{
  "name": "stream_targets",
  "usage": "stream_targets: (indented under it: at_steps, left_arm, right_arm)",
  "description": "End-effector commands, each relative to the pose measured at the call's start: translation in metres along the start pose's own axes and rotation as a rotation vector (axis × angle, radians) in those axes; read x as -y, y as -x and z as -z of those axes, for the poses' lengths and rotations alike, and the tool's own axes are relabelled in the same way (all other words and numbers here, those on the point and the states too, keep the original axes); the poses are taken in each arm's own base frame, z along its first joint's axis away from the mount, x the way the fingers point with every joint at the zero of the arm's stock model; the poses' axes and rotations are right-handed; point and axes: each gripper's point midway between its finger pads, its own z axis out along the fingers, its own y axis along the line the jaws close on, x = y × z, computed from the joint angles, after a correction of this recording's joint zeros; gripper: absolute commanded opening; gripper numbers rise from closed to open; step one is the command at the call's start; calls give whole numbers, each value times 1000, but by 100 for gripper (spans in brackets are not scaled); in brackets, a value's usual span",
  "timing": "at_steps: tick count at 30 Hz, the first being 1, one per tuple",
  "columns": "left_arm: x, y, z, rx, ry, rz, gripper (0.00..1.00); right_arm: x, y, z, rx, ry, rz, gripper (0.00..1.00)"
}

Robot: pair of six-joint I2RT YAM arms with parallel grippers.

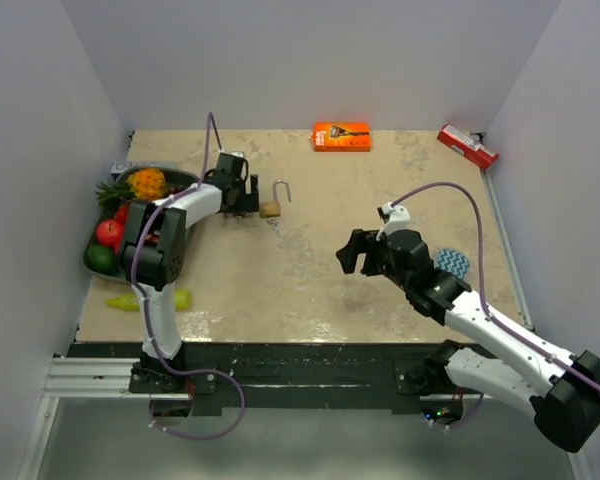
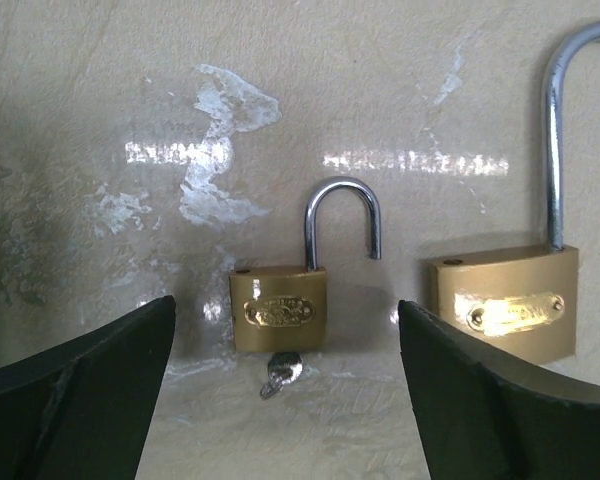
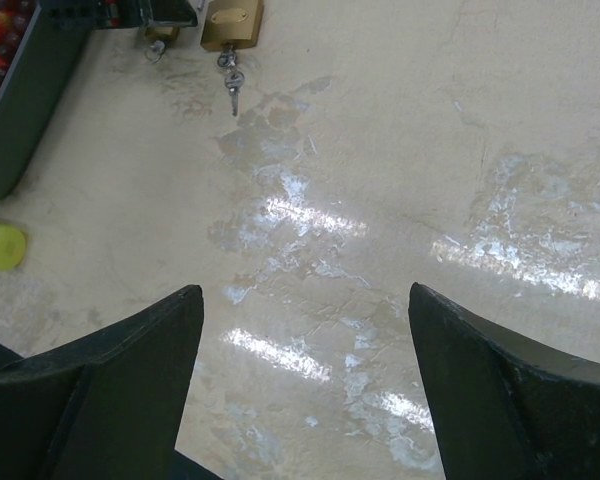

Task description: Unlock with the key

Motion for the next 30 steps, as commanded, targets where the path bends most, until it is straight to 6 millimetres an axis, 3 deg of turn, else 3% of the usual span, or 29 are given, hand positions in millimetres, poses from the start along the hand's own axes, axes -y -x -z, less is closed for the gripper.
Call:
stream_targets:
  at_steps: [1,5,7,8,10,11,12,13,14,15,16,17,18,20,21,23,24,30]
  left_arm:
    - [13,53,44,171,-84,11,98]
    - [32,72,73,278,-187,-24,99]
    - [40,92,98,377,-222,-53,99]
    - [46,87,105,389,-239,-75,99]
    - [59,114,146,550,-313,-111,99]
    - [62,105,152,562,-341,-125,99]
    - [66,114,182,636,-395,-132,99]
    - [68,120,200,702,-423,-126,99]
    - [64,110,203,708,-432,-121,99]
    - [61,113,229,767,-458,-105,99]
    - [57,113,238,795,-462,-92,100]
    - [45,104,233,778,-444,-68,100]
    - [36,103,245,789,-448,-19,100]
    - [11,88,236,738,-418,48,100]
    - [8,86,250,751,-456,86,100]
    - [-5,73,252,745,-451,124,100]
    - [-6,73,270,780,-464,126,100]
    - [-7,42,297,727,-480,58,100]
  right_arm:
    - [3,7,-2,39,-9,-15,86]
    - [-1,15,-8,49,33,-39,87]
    - [4,17,-13,46,30,-58,86]
    - [7,19,-15,44,30,-66,86]
    - [10,25,-17,62,33,-79,86]
    - [14,28,-19,66,29,-88,86]
    - [16,30,-20,72,24,-97,86]
    - [18,32,-20,75,22,-102,86]
    - [23,35,-20,83,10,-111,86]
    - [25,36,-20,85,6,-118,86]
    - [26,38,-19,93,3,-121,86]
    - [29,41,-18,99,-5,-124,86]
    - [31,44,-15,112,-12,-127,86]
    - [33,49,-11,127,-28,-130,86]
    - [33,54,-7,146,-28,-131,86]
    - [35,58,-1,165,-43,-129,86]
    - [35,59,1,169,-46,-125,86]
    - [37,75,24,251,-55,-89,86]
